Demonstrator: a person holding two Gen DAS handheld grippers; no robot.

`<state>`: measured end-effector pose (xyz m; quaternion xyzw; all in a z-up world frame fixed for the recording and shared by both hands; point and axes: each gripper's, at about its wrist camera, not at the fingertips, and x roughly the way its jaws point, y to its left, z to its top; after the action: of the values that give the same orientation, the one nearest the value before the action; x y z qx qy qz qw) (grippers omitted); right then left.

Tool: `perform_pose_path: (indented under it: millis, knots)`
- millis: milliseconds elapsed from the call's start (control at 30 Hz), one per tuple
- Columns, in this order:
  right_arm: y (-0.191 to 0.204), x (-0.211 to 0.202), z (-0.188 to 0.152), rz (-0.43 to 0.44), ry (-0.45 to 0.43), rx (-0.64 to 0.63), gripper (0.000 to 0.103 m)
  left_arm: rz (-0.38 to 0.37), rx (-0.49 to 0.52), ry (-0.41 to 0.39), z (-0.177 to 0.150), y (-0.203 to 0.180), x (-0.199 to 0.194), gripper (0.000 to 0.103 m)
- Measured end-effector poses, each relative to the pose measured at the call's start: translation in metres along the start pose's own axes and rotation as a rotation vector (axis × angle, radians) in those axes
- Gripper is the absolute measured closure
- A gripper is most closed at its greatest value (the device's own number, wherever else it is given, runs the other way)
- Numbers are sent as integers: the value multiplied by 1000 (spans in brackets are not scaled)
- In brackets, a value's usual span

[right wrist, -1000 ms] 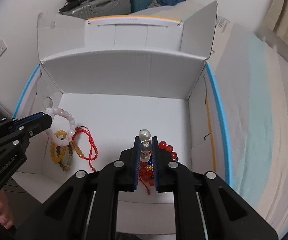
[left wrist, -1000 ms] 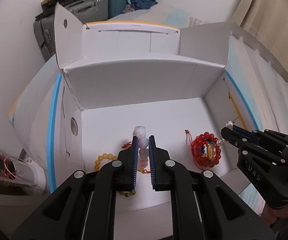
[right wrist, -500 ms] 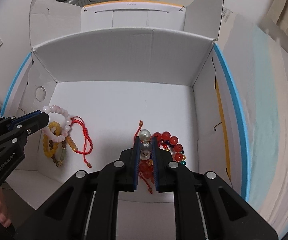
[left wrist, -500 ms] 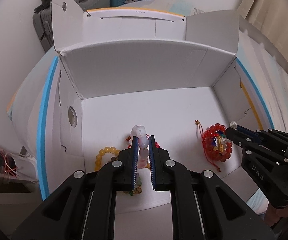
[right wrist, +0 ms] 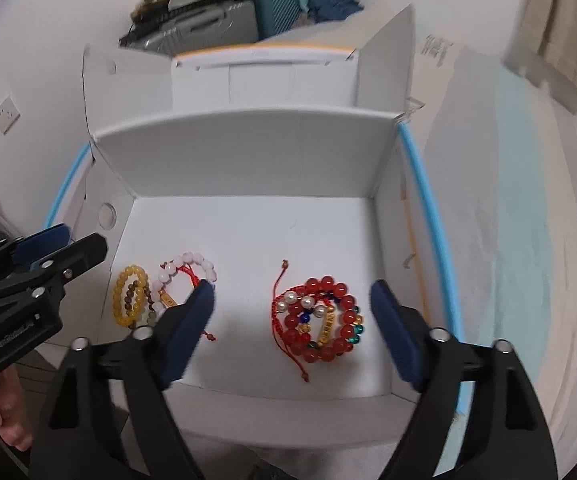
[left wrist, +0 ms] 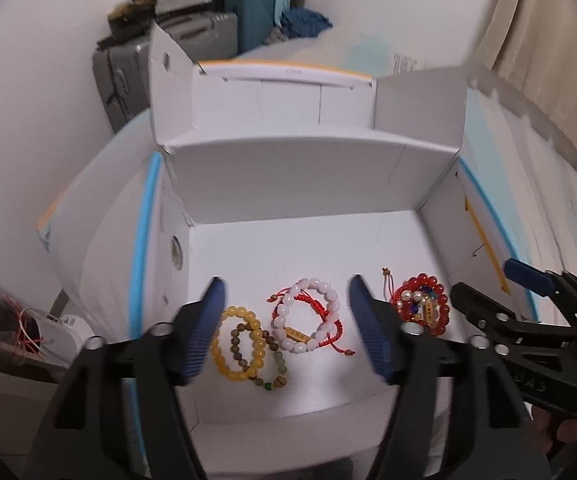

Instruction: Organize jewelry

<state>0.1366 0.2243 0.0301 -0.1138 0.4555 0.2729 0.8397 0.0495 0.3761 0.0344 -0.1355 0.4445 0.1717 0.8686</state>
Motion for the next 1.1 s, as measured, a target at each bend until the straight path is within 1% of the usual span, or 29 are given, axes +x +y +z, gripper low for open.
perform_pose_path:
  millis: [33,67,167,233,333,567,633,700,800,1100]
  knots:
    - [-1,-6,-2,-1,-12,0,18,6,-4,-10,-2,0,-5,22]
    - [-2,-12,-4,-6,-23,-2,17,12,-8,-23,-4,0,-11,16]
    - [-2,-32,-12,-17,-62,-3,12,40,-10,-65,-15,-2,-28,7]
    - [-3,-46,-20,-28,-86,2,10,49,-10,-77,-22,-3,-36,6]
    - [-1,-63,-33,-38,-117,-9,9,58,-14,-91,-35,-4,-49,6]
    - [3,-85,-63,-45,-151,-7,7,90,-25,-136,-66,-7,-74,6]
    - [3,-89,-71,-44,-156,-6,7,96,-25,-148,-74,-8,-80,6]
    - [4,-92,-78,-48,-162,-8,7,87,-37,-154,-82,-8,-84,6]
    - [4,-94,-88,-49,-168,-4,7,89,-36,-152,-91,-10,-84,6]
    - [6,-92,-102,-51,-163,-6,7,98,-38,-147,-110,-11,-84,6]
